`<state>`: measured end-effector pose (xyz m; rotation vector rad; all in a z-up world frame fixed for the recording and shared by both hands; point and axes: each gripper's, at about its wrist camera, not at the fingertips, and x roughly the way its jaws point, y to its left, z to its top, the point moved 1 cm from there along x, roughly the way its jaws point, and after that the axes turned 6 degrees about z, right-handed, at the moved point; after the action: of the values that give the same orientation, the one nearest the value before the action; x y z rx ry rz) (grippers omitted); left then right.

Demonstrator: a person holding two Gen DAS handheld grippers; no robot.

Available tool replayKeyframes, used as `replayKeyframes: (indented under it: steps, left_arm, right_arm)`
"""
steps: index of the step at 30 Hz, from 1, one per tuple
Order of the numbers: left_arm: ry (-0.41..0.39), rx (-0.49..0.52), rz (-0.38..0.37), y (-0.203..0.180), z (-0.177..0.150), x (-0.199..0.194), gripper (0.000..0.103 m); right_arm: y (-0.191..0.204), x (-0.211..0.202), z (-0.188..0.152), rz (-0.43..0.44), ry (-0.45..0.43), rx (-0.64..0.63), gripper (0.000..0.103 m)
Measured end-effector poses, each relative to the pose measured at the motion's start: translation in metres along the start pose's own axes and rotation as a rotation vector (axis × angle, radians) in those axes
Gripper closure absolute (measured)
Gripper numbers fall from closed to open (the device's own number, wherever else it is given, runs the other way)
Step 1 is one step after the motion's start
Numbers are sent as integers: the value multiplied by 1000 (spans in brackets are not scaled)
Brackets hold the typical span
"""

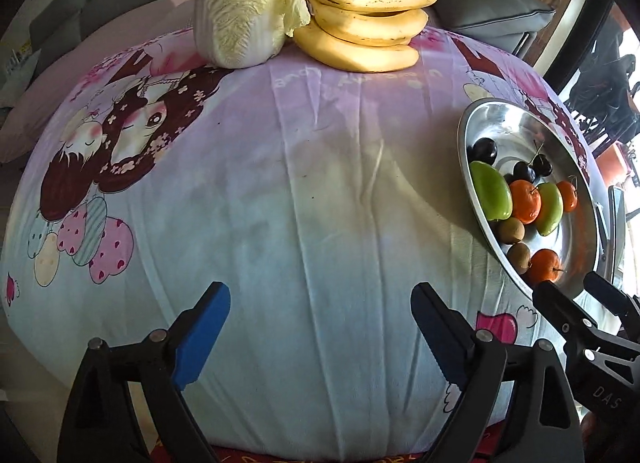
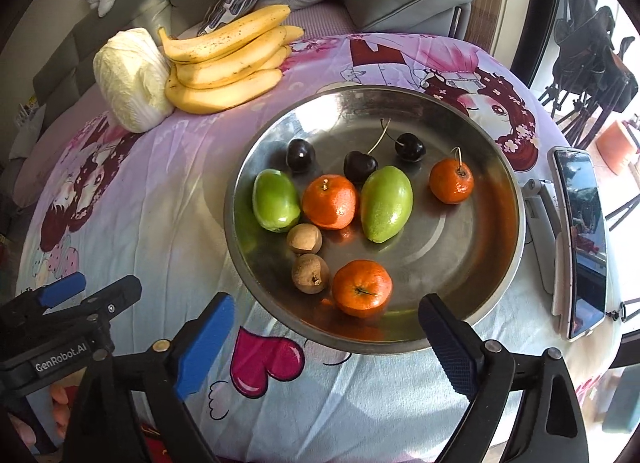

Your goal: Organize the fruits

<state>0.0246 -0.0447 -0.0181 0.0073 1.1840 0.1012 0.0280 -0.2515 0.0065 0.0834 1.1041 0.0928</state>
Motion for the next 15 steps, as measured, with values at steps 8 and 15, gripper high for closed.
replayKeyframes:
  steps: [8,15]
  left_arm:
    - [-10,13,113,1,-13,-6,11]
    - [12,-17,127,7,-14,-2,11]
  right_arm:
    - [8,1,-4,-3,-8,-29,1]
    - [6,2,-4,0,-5,-17,1]
